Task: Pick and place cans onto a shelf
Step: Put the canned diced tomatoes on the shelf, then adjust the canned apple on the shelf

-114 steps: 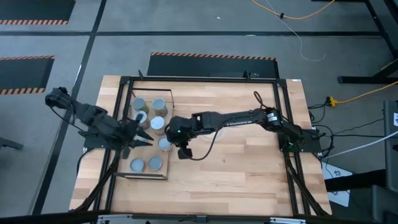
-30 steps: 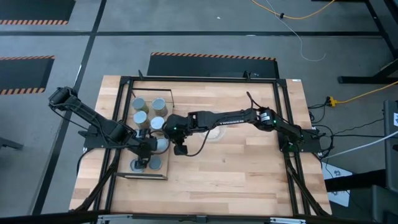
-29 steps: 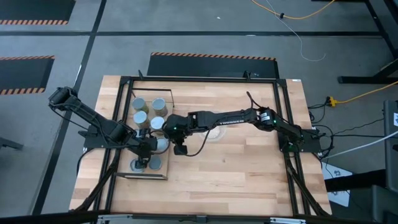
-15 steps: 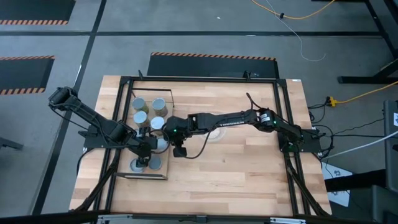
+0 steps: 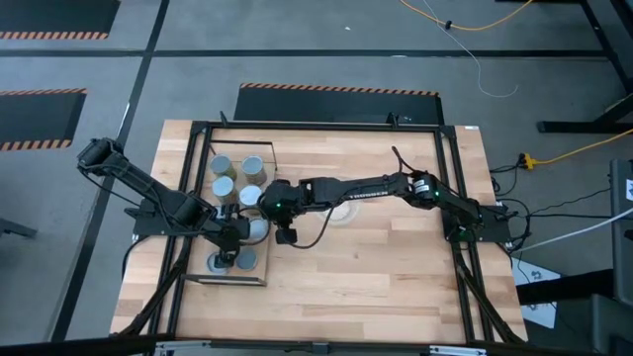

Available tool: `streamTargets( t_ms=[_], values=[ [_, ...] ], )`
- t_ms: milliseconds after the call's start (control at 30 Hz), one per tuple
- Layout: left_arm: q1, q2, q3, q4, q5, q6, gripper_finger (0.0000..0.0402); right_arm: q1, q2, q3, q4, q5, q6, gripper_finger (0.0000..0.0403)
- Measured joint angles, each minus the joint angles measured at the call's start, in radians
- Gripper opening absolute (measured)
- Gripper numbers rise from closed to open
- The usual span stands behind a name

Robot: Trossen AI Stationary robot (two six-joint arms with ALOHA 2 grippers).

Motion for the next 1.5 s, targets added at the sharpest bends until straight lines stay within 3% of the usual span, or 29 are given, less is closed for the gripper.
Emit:
streamTargets(
  t_ms=[333, 967, 1300, 1500],
  values=[
    [-0.001, 0.0, -0.001, 0.015, -0.052, -0.001, 0.0088, 0.01, 0.032, 0.0, 0.029, -0.078, 0.003, 0.0045],
    [0.0, 0.0, -0.001, -0.057, -0.059, -0.028, 0.0088, 0.02, 0.032, 0.0, 0.064, -0.088, 0.003, 0.0045],
    [0.0, -0.003, 0.006, -0.058, 0.018, -0.029, 0.0088, 0.02, 0.032, 0.0, 0.05, -0.087, -0.001, 0.0045],
    [0.0, -0.005, 0.098, -0.115, 0.028, 0.002, 0.0088, 0.02, 0.032, 0.0, 0.047, -0.087, -0.003, 0.0045]
  ],
)
